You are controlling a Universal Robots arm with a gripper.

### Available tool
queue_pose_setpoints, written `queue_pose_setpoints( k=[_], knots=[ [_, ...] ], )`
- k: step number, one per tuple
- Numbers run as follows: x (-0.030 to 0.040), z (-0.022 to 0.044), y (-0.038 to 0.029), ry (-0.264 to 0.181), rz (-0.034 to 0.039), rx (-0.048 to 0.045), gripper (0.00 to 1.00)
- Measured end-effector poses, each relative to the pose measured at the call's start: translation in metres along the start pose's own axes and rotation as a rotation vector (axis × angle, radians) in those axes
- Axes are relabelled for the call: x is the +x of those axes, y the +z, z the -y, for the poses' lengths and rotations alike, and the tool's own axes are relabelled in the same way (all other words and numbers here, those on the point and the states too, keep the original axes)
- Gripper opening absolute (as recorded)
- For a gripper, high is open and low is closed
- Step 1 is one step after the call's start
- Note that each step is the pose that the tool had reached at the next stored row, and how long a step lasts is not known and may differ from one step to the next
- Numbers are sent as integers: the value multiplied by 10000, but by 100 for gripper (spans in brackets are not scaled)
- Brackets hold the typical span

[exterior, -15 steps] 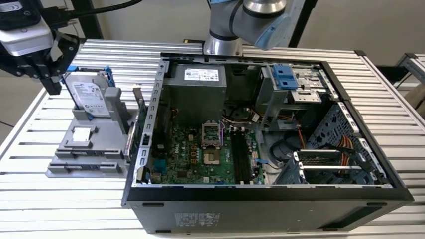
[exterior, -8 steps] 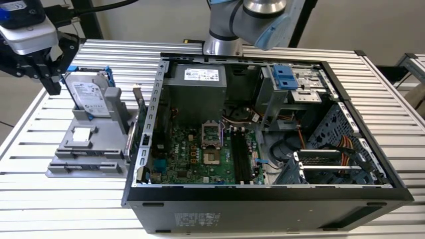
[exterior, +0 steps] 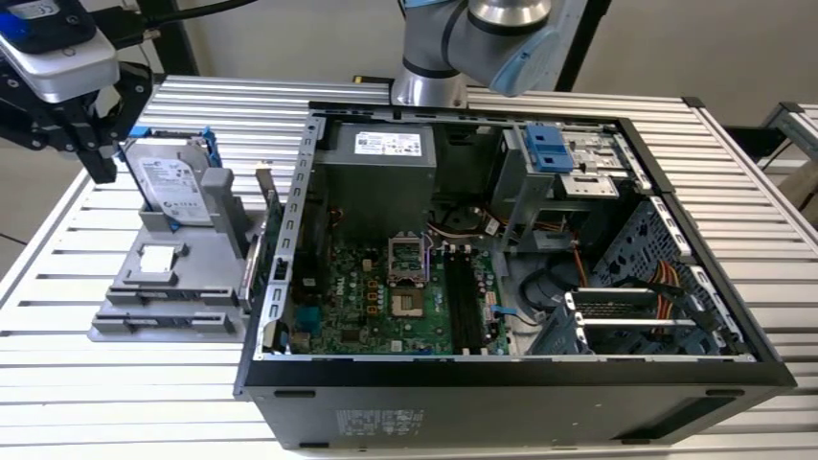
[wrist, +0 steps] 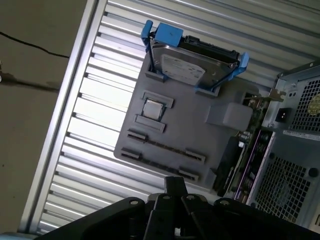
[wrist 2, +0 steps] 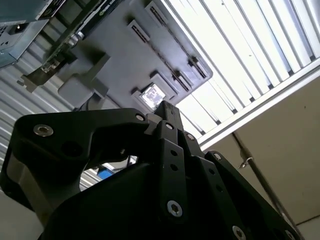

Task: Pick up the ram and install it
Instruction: 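Pick up the ram and move it above insertion slot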

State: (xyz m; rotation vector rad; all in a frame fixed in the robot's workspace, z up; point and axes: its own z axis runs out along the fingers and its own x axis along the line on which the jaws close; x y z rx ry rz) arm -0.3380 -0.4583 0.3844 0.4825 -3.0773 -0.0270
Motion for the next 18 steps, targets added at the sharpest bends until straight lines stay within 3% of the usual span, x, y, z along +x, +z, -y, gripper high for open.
queue_pose_setpoints(
  k=[18],
  knots=[
    [0, 0, -1, -159, -5, 5, 0]
  ],
)
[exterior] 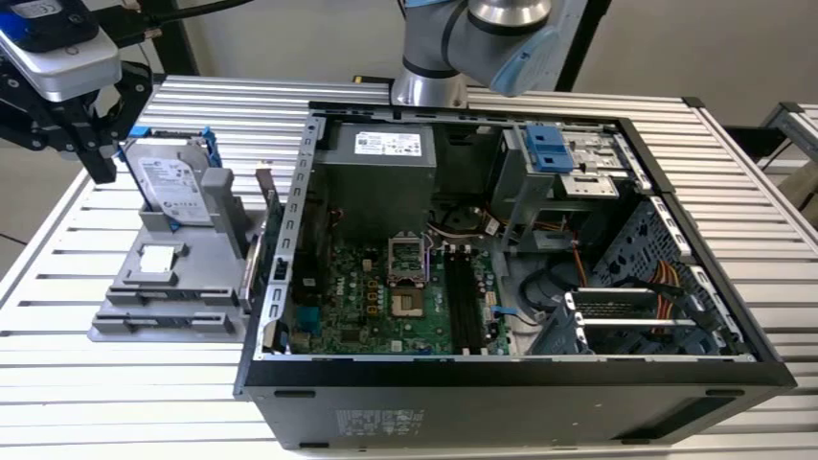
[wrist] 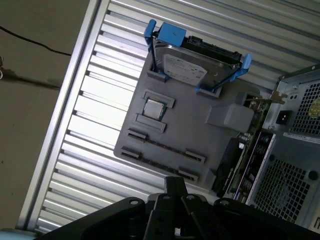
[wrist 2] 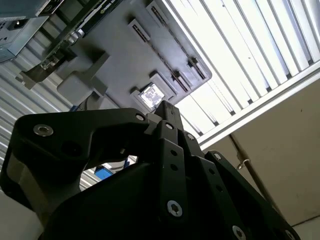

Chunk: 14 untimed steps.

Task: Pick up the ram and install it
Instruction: 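Pick up the ram and move it above insertion slot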

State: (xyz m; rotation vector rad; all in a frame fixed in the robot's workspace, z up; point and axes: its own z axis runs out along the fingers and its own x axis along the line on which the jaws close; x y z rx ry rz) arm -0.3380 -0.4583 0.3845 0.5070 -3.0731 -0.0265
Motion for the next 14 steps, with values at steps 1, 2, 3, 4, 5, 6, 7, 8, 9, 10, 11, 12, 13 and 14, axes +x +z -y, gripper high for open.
queue_pose_setpoints(
  k=[1, 2, 3, 4, 5, 6, 7, 8, 9, 10, 11, 12, 13, 14],
  knots=[
    [0, 0, 0, -32, 0, 0, 0],
    [0, 0, 0, -73, 0, 1, 0],
    [0, 0, 1, -129, -1, 2, 0],
    [0, 0, 1, -186, -2, 3, 0],
    [0, 0, 1, -250, -3, 5, 0],
    [0, 0, 1, -319, -4, 6, 0],
    [1, 0, 1, -396, -5, 8, 0],
    [1, 0, 1, -468, -7, 10, 0],
    [1, 0, 2, -540, -8, 12, 0],
    [1, 0, 1, -604, -10, 14, 0],
    [0, 0, 1, -661, -12, 15, 0],
    [0, 0, 1, -722, -13, 17, 0],
    [0, 0, 1, -778, -15, 19, 0],
    [0, 0, 1, -833, -16, 20, 0]
  ],
)
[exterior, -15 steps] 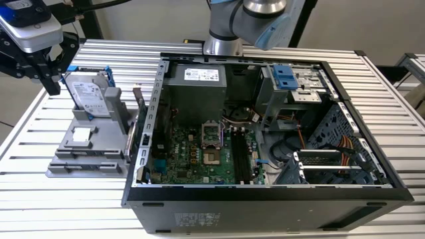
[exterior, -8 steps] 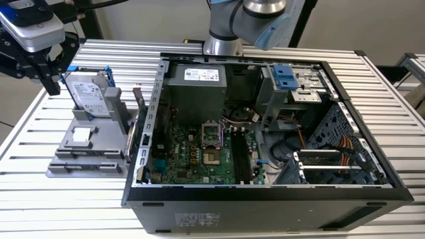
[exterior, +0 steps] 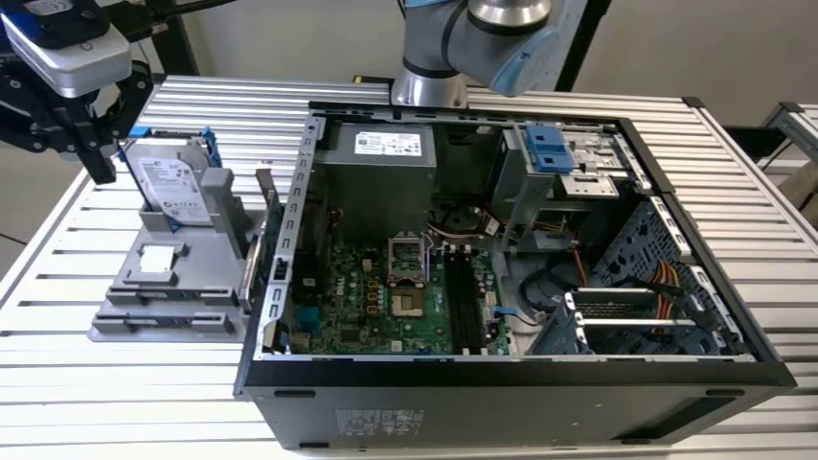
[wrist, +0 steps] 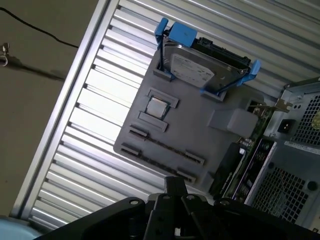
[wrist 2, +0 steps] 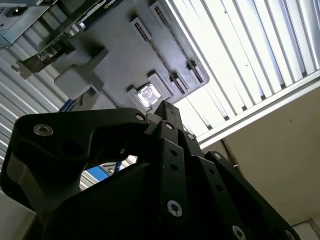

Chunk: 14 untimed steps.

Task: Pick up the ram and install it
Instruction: 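Pick up the ram and move it above insertion slot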

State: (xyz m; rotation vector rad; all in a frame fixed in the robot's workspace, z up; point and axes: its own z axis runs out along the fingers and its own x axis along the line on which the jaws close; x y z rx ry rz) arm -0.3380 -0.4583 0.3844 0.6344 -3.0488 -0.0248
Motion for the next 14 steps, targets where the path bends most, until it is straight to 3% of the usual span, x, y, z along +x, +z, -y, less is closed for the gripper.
queue_pose_setpoints(
  k=[14],
  knots=[
    [0, 0, 0, -908, -26, 36, 0]
  ],
)
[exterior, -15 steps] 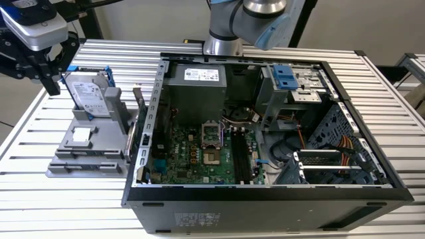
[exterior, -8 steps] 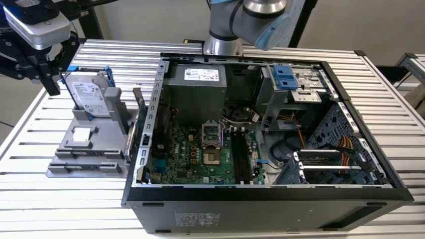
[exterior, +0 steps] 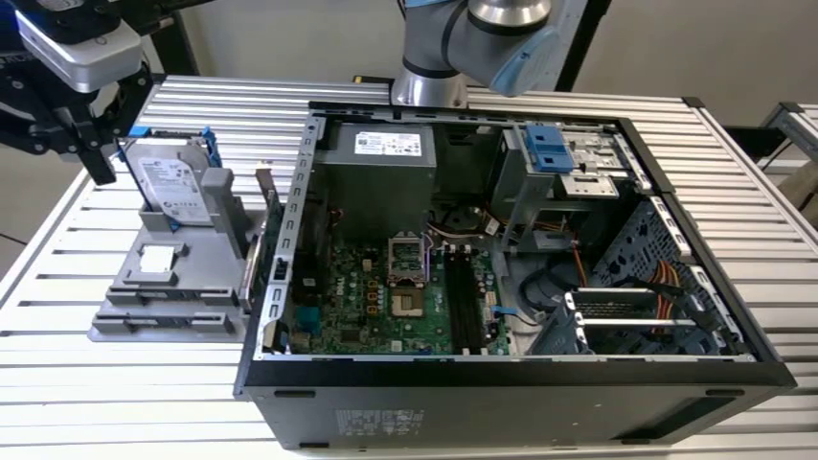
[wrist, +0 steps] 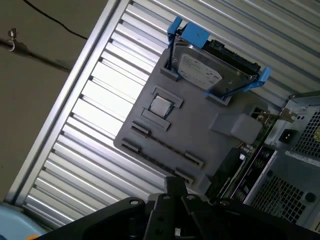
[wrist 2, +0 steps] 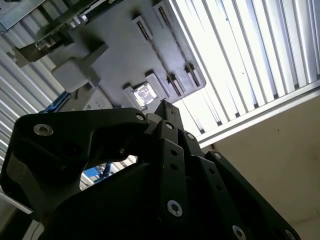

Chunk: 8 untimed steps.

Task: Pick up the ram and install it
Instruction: 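Pick up the ram and move it above insertion slot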

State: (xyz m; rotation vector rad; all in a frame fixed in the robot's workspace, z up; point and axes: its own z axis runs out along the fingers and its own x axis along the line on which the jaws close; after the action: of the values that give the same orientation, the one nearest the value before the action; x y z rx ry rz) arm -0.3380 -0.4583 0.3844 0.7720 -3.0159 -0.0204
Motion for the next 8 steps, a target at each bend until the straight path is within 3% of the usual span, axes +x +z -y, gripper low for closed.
queue_pose_setpoints(
  k=[8],
  knots=[
    [0, 0, 0, -575, -13, 16, 0]
  ],
)
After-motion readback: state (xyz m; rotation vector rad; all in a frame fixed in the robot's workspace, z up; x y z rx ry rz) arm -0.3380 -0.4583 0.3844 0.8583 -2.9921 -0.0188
